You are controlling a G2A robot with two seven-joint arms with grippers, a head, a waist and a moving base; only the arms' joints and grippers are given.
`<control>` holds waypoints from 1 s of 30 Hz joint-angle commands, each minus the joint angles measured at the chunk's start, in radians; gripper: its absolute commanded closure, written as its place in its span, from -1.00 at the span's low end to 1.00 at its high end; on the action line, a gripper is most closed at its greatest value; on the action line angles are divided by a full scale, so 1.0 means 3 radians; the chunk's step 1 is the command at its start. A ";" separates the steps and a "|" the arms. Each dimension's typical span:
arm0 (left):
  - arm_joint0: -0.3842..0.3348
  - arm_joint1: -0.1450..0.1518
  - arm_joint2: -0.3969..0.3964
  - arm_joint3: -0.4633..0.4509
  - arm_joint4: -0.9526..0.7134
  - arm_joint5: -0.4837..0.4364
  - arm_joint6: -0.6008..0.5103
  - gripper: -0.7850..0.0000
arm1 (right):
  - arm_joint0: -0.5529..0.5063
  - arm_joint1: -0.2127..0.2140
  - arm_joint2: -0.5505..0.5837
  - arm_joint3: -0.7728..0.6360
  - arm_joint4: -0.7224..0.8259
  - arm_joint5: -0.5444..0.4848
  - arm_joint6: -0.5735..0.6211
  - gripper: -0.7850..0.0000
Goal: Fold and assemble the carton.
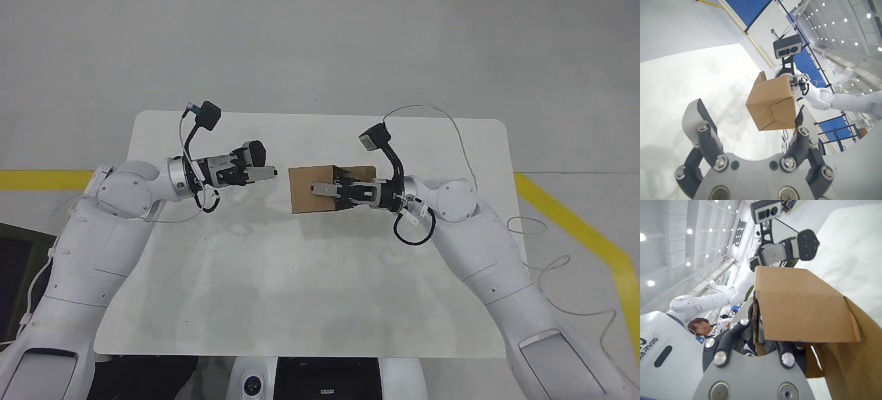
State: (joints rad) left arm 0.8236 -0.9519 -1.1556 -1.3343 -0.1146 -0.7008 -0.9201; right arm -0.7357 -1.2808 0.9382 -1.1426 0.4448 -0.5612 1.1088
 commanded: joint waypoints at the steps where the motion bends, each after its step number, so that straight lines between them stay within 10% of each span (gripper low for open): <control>1: 0.0022 0.0005 -0.0014 -0.0027 0.0099 -0.0065 0.0046 -1.00 | -0.0010 -0.0002 -0.0019 0.0061 0.0042 0.0147 0.0058 1.00; 10: 0.0156 0.0030 -0.0158 -0.0161 0.0963 -0.0574 0.0530 -1.00 | -0.0010 -0.0007 -0.0104 0.0301 -0.0277 0.0441 -0.0056 1.00; 18: 0.0488 0.0012 -0.0278 -0.0561 0.2835 -0.0900 0.1511 -1.00 | -0.0104 -0.0031 -0.0214 0.0268 -0.0438 0.0592 -0.0179 1.00; 19: 0.0546 0.0006 -0.0283 -0.0607 0.3084 -0.0890 0.1685 -1.00 | -0.0111 -0.0034 -0.0223 0.0271 -0.0448 0.0605 -0.0192 0.76; 22: 0.0674 -0.0010 -0.0290 -0.0685 0.3709 -0.0799 0.2199 -1.00 | -0.0140 -0.0040 -0.0229 0.0284 -0.0416 0.0639 -0.0206 -1.00; 30: 0.0767 -0.0048 -0.0083 -0.0569 0.4746 -0.0667 0.3151 -1.00 | -0.0223 0.0022 -0.0073 0.0151 -0.0450 0.0637 -0.0106 -1.00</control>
State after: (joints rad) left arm 1.0540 -0.9648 -1.1914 -1.5142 1.2736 -0.8993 -0.0206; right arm -0.7963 -1.2786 0.9063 -1.0832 0.3112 -0.3697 1.0675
